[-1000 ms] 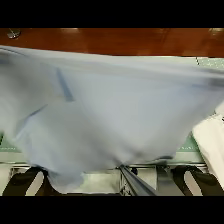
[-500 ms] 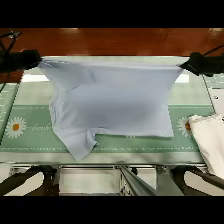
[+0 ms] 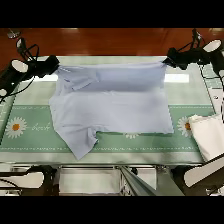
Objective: Fold the shirts.
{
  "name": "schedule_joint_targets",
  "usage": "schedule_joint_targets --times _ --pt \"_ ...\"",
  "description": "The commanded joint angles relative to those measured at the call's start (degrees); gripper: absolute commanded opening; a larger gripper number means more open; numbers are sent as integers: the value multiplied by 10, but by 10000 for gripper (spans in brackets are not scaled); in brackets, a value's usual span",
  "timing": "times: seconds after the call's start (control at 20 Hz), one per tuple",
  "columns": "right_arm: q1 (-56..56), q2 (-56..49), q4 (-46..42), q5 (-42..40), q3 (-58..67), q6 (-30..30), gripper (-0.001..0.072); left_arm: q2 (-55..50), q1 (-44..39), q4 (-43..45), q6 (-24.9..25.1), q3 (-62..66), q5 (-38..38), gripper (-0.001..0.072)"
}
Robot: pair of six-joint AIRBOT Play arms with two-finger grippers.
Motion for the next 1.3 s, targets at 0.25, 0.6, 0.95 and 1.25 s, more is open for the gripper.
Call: schedule_joint_targets --times 0.25,0.6,0.95,1.25 --pt "-42 -9 -20 209 24 -12 17 3 46 -6 124 67 -298 28" --pt "-9 -19 -98 217 -56 -31 17 -40 49 65 123 -6 -378 28" --pt "-40 10 -139 291 -39 -28 617 -29 90 82 118 37 -495 702" --pt "-126 191 -83 122 -296 -52 616 114 236 88 118 -164 -523 703"
